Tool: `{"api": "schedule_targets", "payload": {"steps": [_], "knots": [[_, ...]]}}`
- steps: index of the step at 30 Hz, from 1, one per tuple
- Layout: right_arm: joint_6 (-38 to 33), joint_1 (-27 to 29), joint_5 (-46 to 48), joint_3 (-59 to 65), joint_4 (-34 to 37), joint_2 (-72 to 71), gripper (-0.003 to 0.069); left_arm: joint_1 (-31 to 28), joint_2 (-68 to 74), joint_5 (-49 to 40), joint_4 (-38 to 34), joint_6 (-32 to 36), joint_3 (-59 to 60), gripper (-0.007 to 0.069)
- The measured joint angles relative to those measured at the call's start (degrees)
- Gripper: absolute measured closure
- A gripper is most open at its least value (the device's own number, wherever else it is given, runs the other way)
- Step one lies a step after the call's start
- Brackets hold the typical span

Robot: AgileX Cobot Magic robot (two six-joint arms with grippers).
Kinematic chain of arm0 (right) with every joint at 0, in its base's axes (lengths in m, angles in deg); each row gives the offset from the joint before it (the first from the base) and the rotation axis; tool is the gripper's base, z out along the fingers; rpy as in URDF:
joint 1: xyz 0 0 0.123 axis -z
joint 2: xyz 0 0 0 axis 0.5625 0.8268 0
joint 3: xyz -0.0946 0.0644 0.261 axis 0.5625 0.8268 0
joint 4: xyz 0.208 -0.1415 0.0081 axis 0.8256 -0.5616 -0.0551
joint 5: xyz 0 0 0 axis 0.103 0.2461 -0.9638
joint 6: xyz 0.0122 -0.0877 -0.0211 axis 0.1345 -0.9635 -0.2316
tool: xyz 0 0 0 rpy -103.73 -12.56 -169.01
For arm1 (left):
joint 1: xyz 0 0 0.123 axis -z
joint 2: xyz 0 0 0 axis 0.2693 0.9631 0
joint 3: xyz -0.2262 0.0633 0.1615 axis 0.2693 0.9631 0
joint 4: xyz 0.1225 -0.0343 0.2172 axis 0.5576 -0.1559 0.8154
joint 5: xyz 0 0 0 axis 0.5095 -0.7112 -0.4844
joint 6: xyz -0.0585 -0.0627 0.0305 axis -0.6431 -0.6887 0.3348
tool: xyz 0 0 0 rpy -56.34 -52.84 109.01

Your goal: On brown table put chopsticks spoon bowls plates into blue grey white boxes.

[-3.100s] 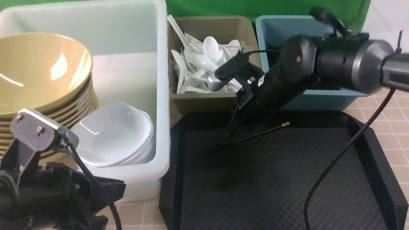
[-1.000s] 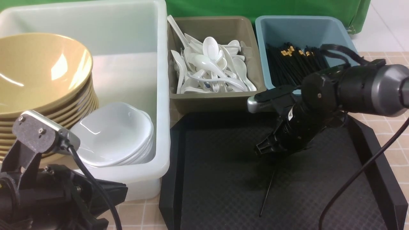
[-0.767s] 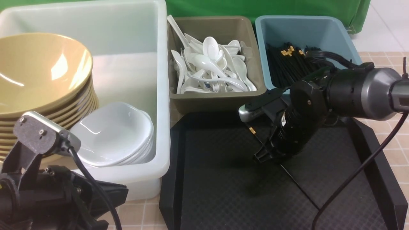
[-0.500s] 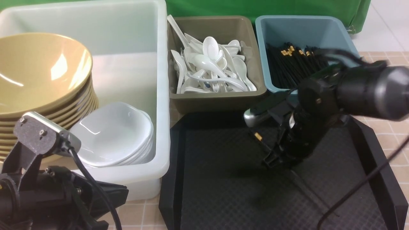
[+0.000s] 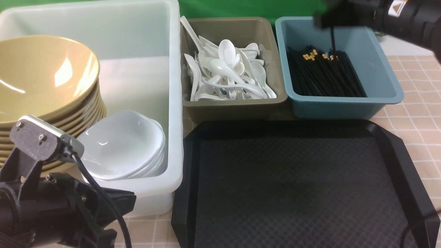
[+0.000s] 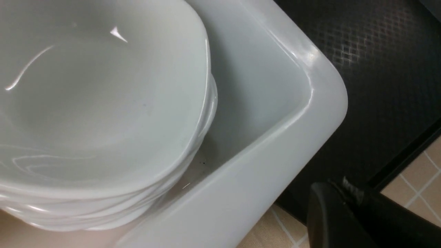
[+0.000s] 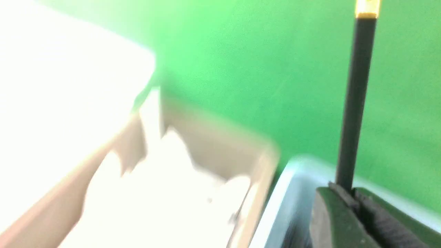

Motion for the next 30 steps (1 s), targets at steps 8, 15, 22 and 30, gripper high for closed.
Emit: {"api": "schedule_targets", "payload": {"steps": [8, 15, 22, 30], "knots": [[11.0, 6.0, -3.3, 0.2, -0.2, 10.8, 0.0396, 0.0, 0.0, 0.1, 1.2, -0.1, 0.0, 0.0620], [2.7, 5.4, 15.6, 0.6, -0.2, -4.7, 0.0348, 0.0, 0.0, 0.1, 1.3, -0.1, 0.0, 0.0620], [-10.8, -3.3, 16.8, 13.4, -0.2, -33.2, 0.0599, 0.0, 0.0, 0.1, 1.3, -0.1, 0.0, 0.0620], [-1.8, -7.1, 14.1, 38.5, -0.3, -52.1, 0.0622, 0.0, 0.0, 0.1, 1.3, -0.1, 0.0, 0.0620]]}}
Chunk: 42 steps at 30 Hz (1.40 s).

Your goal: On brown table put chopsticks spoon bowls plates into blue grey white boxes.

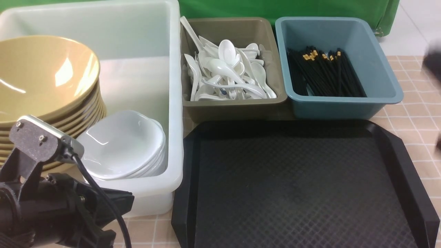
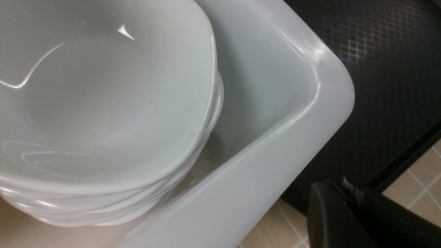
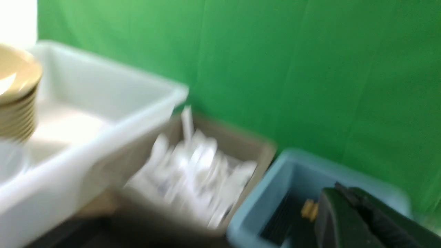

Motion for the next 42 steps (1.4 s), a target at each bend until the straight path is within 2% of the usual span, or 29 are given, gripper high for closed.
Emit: {"api": "schedule_targets", "payload": {"steps": [1, 4, 9, 13, 18, 22, 23, 24, 26, 29, 35, 42], "knots": [[4.4, 0.0, 0.4, 5.3, 0.0, -2.7, 0.0622, 0.0, 0.0, 0.0, 0.0, 0.0, 0.0, 0.0620], [9.2, 0.0, 0.6, 13.7, 0.1, -6.3, 0.0622, 0.0, 0.0, 0.0, 0.0, 0.0, 0.0, 0.0620], [6.4, 0.0, 4.0, 22.1, 0.1, -10.3, 0.0622, 0.0, 0.0, 0.0, 0.0, 0.1, 0.0, 0.0620], [4.8, 1.5, 8.3, 22.7, -0.2, -14.9, 0.0621, 0.0, 0.0, 0.0, 0.0, 0.1, 0.0, 0.0620], [2.3, 6.8, 3.3, 25.7, -3.9, -23.9, 0.0620, 0.0, 0.0, 0.0, 0.0, 0.1, 0.0, 0.0620], [1.9, 15.7, -2.6, 30.4, -2.3, -34.3, 0.0618, 0.0, 0.0, 0.0, 0.0, 0.1, 0.0, 0.0620], [1.8, 18.5, -3.0, 31.1, -1.5, -36.8, 0.0617, 0.0, 0.0, 0.0, 0.0, 0.1, 0.0, 0.0620], [1.8, 18.5, -3.0, 31.1, -1.3, -36.8, 0.0617, 0.0, 0.0, 0.0, 0.0, 0.1, 0.0, 0.0620], [1.7, 23.7, -2.8, 31.3, -0.3, -39.0, 0.0616, 0.0, 0.0, 0.0, 0.0, 0.1, 0.0, 0.0620], [1.6, 26.3, 0.8, 31.3, -0.1, -39.4, 0.0615, 0.0, 0.0, 0.0, 0.0, 0.1, 0.0, 0.0620], [1.1, 26.8, 14.8, 31.4, 1.1, -39.4, 0.0613, 0.0, 0.0, 0.0, 0.0, 0.1, 0.0, 0.0620], [1.1, 26.8, 16.5, 31.3, 1.2, -39.4, 0.0612, 0.0, 0.0, 0.0, 0.0, 0.0, 0.0, 0.0620]]}}
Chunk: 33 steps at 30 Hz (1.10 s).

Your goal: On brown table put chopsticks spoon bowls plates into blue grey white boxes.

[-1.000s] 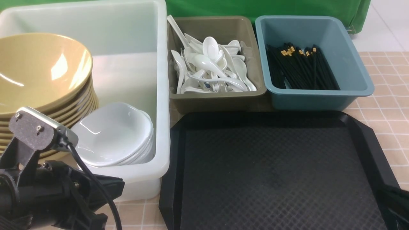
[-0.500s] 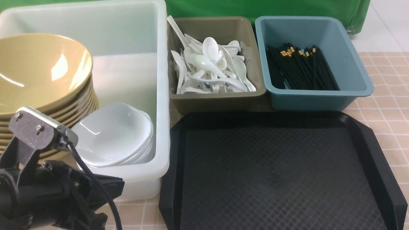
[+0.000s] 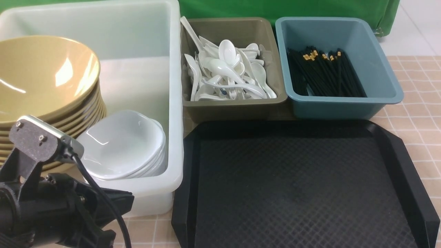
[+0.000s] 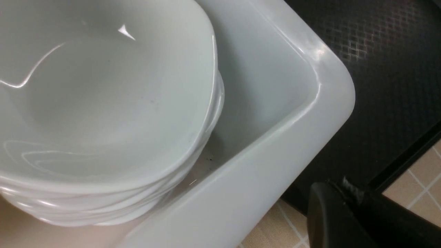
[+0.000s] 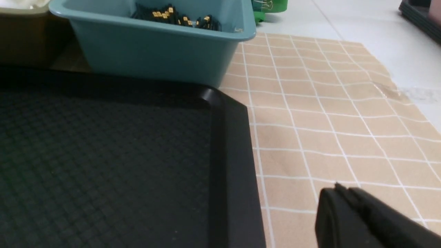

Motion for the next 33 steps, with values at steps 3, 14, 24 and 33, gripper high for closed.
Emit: {"api": "schedule_targets", "payload": {"steps": [3, 14, 24, 33], "knots": [[0.0, 0.0, 0.0, 0.0, 0.0, 0.0, 0.0610, 0.0, 0.0, 0.0, 0.0, 0.0, 0.0, 0.0620], [0.0, 0.0, 0.2, 0.0, 0.1, 0.0, 0.0601, 0.1, -3.7, 2.0, -0.4, 0.0, 2.5, 0.0620], [0.0, 0.0, 0.2, 0.0, 0.1, -0.1, 0.0589, 0.1, -29.2, 13.9, 11.6, -2.7, 14.9, 0.0620], [0.0, 0.0, 0.2, 0.0, 0.1, -0.1, 0.0581, -4.9, -40.4, 47.0, 32.5, -30.4, 30.4, 0.0620]]}}
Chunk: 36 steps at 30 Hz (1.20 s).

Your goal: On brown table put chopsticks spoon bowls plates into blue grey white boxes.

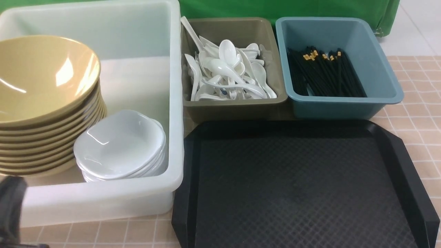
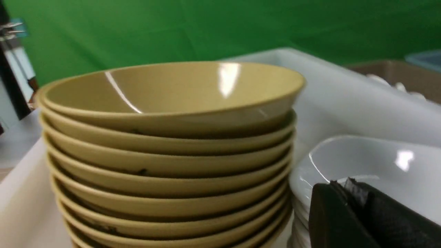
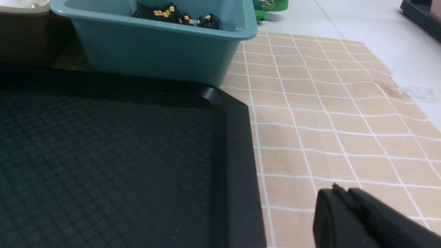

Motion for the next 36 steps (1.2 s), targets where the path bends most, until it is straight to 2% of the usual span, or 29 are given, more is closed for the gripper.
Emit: {"api": "schedule_targets", "payload": {"steps": [1, 2, 3, 6, 8, 18, 36], "knots": [[0.0, 0.0, 0.0, 0.0, 0.0, 0.0, 0.0580, -1.4, -1.2, -1.9, 1.6, -4.0, 0.1, 0.0620], [0.0, 0.0, 0.0, 0.0, 0.0, 0.0, 0.0580, -1.6, -1.4, -2.3, 1.8, -4.6, 0.2, 0.0620], [0.0, 0.0, 0.0, 0.0, 0.0, 0.0, 0.0580, -3.2, -3.3, -9.0, 3.5, -10.7, 0.3, 0.0620], [0.0, 0.0, 0.0, 0.0, 0.0, 0.0, 0.0577, -3.9, -6.2, -20.1, 5.3, -17.1, 0.3, 0.0620], [0.0, 0.0, 0.0, 0.0, 0.0, 0.0, 0.0574, -3.9, -6.4, -23.0, 6.2, -18.7, 0.3, 0.0620], [0.0, 0.0, 0.0, 0.0, 0.0, 0.0, 0.0565, 1.0, -6.5, -23.6, 7.1, -19.4, 0.3, 0.0620], [0.0, 0.0, 0.0, 0.0, 0.0, 0.0, 0.0547, 1.0, -6.5, -23.6, 7.3, -19.5, 0.3, 0.0620]]}}
